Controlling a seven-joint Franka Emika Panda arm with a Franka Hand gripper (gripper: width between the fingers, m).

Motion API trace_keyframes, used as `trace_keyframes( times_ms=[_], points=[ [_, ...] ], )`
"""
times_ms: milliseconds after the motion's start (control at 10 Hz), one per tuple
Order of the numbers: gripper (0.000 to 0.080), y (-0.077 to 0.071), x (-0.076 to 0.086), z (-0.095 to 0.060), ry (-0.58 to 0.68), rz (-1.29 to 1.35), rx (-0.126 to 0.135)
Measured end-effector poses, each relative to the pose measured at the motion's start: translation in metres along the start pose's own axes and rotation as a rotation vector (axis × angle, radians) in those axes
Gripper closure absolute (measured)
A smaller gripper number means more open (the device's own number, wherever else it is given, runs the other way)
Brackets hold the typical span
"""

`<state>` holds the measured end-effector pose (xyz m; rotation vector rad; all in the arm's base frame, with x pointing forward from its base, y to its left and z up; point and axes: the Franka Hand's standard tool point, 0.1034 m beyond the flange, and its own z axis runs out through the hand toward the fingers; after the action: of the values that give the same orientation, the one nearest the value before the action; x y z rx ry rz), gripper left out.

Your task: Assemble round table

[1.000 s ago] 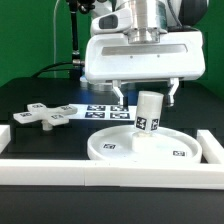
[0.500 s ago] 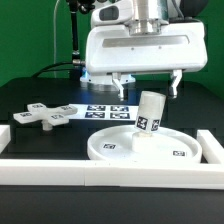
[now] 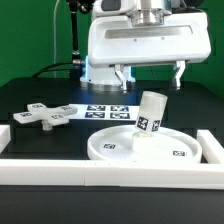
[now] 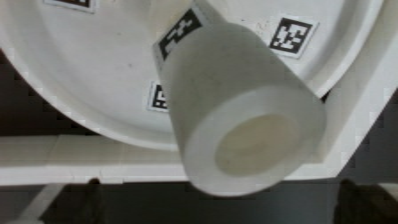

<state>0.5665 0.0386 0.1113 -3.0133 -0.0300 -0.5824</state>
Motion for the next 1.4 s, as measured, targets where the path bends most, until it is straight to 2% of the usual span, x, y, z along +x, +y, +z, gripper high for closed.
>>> trace_keyframes(
  times_ms=[100,300,400,500,600,700,900,1100,1400],
  points=[
    [0.0151,-0.001,-0.001,0.001,-0.008,-0.004,0.002],
    [0.0151,-0.011,-0.001,0.002,-0.153,-0.025,0.047],
    [0.0151,-0.011,0.002,0.002,-0.230,-0.032,0.065],
    [0.0151,-0.012,0.002,0.001,-0.261,-0.025,0.072],
    [0.0151,-0.017,-0.004,0.000,-0.341,-0.021,0.092],
    [0.0151,-0.016,0.001,0.001,-0.339,-0.023,0.094],
    [0.0151,-0.013,0.004,0.002,-0.319,-0.134,0.059],
    [0.0151,-0.017,0.000,0.005,-0.282,-0.207,0.033],
    [0.0151,-0.017,-0.004,0.007,-0.284,-0.212,0.035]
  ],
)
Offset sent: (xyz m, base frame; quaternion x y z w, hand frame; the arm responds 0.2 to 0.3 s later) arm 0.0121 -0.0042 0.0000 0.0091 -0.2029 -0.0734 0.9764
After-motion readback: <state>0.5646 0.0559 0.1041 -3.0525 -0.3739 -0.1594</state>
